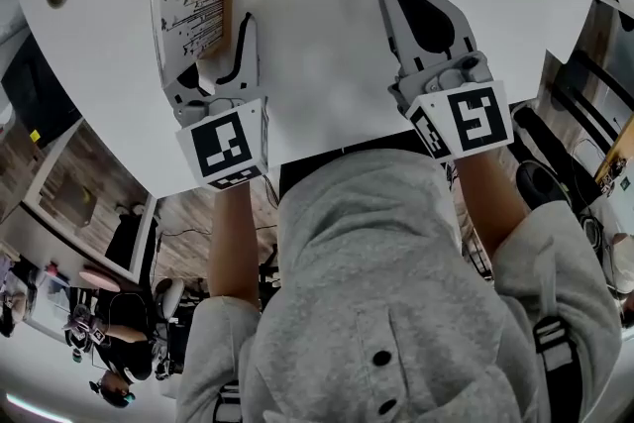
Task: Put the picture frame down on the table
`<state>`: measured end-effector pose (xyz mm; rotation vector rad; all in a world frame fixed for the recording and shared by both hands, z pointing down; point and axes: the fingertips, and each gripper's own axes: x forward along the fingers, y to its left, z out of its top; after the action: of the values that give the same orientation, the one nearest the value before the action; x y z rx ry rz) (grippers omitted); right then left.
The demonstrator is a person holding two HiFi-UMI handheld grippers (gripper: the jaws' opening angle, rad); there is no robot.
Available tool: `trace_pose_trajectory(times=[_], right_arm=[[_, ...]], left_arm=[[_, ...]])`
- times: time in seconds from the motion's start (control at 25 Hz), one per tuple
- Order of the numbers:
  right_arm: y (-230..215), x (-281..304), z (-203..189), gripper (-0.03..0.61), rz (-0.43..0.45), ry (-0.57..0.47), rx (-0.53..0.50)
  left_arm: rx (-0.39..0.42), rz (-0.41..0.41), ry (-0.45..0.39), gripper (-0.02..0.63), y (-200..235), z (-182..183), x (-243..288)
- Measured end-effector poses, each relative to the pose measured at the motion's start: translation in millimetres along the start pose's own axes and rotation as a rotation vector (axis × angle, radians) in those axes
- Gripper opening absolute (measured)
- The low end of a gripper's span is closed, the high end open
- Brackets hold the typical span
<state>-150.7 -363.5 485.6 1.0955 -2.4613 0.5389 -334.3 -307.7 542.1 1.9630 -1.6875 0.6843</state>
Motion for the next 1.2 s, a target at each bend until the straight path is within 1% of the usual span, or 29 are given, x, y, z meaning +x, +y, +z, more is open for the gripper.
trace_pose_trajectory(times=[0.12,0.16,0.24,0.56,0.84,1.0,1.16,1.2], right_arm=[[-48.6,-60.1,15.9,0.026,-0.027,-0.040,-0.016],[-58.1,-71.9,19.8,0.026,-0.034,-0.048,-0.016],[-64.6,-84.6,25.4,0.026,-0.046,-0.059,-0.015],[-51.6,-123.1,51.6,0.026,-0.116,-0.120,-0.059],[-28.8,-159.8,70.6,0.026,-0.140,-0.190,-0.103],[-12.7,-181.2,72.6,0.026,-0.140,-0.214,-0.131],[-1.4,-196.0,71.4,0.026,-0.133,-0.232,-0.119],[-0.9,-199.9,70.2,0.026,-0.135,-0.235,-0.114]], left_arm=[[0.004,-0.013,-0.015,0.307,-63.1,27.1,-11.4],[0.009,-0.021,-0.023,0.308,-75.1,32.8,-13.7],[0.009,-0.037,-0.027,0.312,-84.5,36.2,-18.1],[-0.022,-0.082,-0.037,0.327,-93.4,38.1,-42.2],[-0.006,-0.129,-0.051,0.334,-112.4,31.3,-75.3],[0.001,-0.133,-0.090,0.334,-119.3,36.2,-102.6],[-0.018,-0.114,-0.160,0.331,-122.1,50.0,-131.8],[-0.024,-0.104,-0.196,0.304,-122.7,56.1,-140.5]])
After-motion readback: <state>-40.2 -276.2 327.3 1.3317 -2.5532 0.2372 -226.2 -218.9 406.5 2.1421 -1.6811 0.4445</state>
